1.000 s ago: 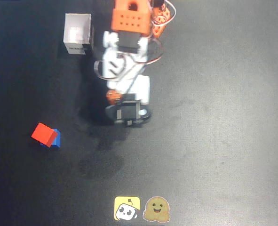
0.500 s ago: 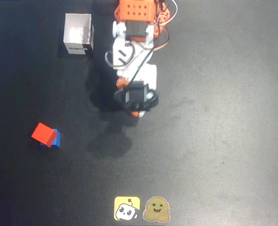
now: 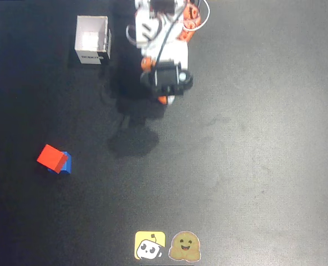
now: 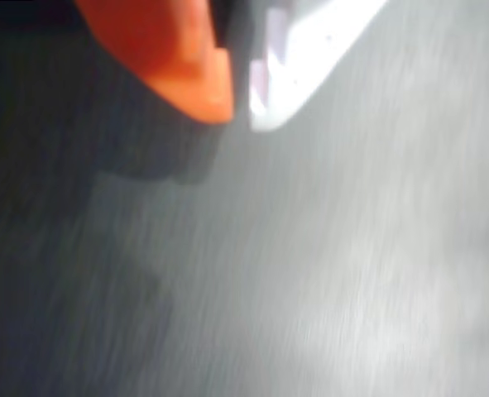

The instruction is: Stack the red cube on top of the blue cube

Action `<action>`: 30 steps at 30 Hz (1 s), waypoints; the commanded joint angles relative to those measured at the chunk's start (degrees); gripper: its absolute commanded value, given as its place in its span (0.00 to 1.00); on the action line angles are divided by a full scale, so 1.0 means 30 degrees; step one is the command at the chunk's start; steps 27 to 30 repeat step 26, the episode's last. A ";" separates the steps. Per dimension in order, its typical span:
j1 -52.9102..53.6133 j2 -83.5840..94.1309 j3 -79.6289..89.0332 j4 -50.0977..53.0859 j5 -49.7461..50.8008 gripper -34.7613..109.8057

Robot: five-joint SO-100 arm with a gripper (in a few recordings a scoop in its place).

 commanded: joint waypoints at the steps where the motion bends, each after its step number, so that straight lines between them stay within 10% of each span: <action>1: 0.0234 0.0615 -0.0088 0.1465 -0.0146 0.24; 30: 0.0352 0.0615 -0.0059 0.2607 -0.0527 0.24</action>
